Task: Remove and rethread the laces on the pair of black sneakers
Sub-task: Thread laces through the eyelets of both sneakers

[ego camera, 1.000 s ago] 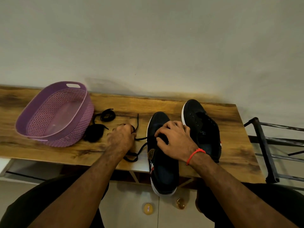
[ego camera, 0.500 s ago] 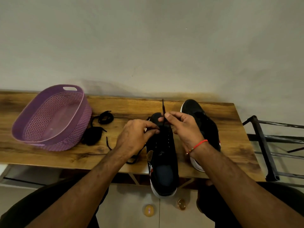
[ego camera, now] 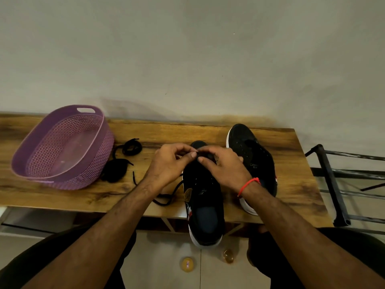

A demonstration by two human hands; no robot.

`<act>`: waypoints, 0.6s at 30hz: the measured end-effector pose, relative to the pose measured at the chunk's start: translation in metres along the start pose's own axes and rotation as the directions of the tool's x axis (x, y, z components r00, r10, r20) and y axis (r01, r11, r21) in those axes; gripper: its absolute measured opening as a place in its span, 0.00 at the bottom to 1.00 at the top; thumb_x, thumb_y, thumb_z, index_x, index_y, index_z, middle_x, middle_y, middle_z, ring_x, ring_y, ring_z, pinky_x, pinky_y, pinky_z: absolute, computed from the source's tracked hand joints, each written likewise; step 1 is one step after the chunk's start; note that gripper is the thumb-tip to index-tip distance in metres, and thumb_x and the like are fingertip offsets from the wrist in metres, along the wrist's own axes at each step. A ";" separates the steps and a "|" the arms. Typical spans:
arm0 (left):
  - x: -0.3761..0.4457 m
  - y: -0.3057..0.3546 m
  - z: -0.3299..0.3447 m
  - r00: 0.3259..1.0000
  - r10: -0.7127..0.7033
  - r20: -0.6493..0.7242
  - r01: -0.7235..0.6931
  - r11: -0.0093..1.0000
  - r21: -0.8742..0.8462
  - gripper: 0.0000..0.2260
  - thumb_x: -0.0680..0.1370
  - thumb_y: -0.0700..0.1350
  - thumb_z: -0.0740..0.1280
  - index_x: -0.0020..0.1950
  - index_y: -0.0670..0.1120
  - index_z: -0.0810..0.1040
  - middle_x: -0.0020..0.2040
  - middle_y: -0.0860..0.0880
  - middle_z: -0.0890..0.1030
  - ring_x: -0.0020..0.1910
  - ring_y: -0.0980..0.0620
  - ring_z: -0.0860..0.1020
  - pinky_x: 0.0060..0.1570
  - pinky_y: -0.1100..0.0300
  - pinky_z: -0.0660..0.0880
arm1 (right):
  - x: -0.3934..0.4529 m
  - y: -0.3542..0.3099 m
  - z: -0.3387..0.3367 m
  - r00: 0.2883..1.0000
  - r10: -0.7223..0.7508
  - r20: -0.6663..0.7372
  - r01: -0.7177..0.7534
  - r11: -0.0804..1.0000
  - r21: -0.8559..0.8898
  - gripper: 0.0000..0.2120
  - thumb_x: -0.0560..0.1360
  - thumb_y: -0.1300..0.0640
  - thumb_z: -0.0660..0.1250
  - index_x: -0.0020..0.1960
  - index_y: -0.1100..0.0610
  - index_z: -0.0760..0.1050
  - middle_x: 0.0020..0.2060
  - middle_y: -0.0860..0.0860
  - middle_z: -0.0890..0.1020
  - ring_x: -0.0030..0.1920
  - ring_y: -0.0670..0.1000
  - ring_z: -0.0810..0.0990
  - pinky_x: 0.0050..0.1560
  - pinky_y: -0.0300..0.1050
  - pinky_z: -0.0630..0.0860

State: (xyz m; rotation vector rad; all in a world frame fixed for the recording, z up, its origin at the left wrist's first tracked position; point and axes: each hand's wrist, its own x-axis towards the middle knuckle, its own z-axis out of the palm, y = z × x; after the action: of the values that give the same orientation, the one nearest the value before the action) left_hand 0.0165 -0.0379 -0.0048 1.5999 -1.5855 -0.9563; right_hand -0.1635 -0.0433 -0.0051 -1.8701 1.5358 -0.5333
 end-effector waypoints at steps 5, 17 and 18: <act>0.005 0.003 -0.016 0.982 -0.032 -0.185 0.047 0.996 0.074 0.02 0.79 0.50 0.71 0.50 0.55 0.84 0.44 0.60 0.83 0.47 0.60 0.81 0.50 0.58 0.80 | 0.002 -0.002 -0.012 0.998 0.031 -0.052 -0.014 0.951 0.309 0.06 0.79 0.52 0.68 0.50 0.45 0.83 0.37 0.43 0.85 0.47 0.41 0.82 0.56 0.41 0.75; -0.003 0.008 -0.007 0.930 0.360 0.075 -0.368 0.907 0.206 0.10 0.79 0.44 0.71 0.59 0.53 0.85 0.55 0.60 0.84 0.55 0.68 0.78 0.58 0.70 0.74 | -0.001 -0.002 -0.011 0.999 0.027 0.033 -0.039 0.905 0.424 0.08 0.77 0.52 0.70 0.44 0.53 0.85 0.35 0.49 0.85 0.42 0.49 0.84 0.51 0.45 0.80; -0.003 0.007 -0.007 0.938 0.346 0.021 -0.343 0.919 0.196 0.09 0.79 0.43 0.72 0.57 0.52 0.85 0.52 0.60 0.84 0.52 0.70 0.79 0.55 0.73 0.74 | -0.001 -0.003 -0.012 0.998 0.015 0.068 -0.042 0.901 0.432 0.07 0.79 0.54 0.68 0.46 0.54 0.84 0.36 0.48 0.85 0.42 0.49 0.83 0.50 0.44 0.79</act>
State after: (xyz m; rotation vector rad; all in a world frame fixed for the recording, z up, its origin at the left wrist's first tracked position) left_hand 0.0192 -0.0351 0.0054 1.3819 -1.9218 -0.6129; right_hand -0.1695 -0.0449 0.0049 -1.5025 1.2732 -0.7297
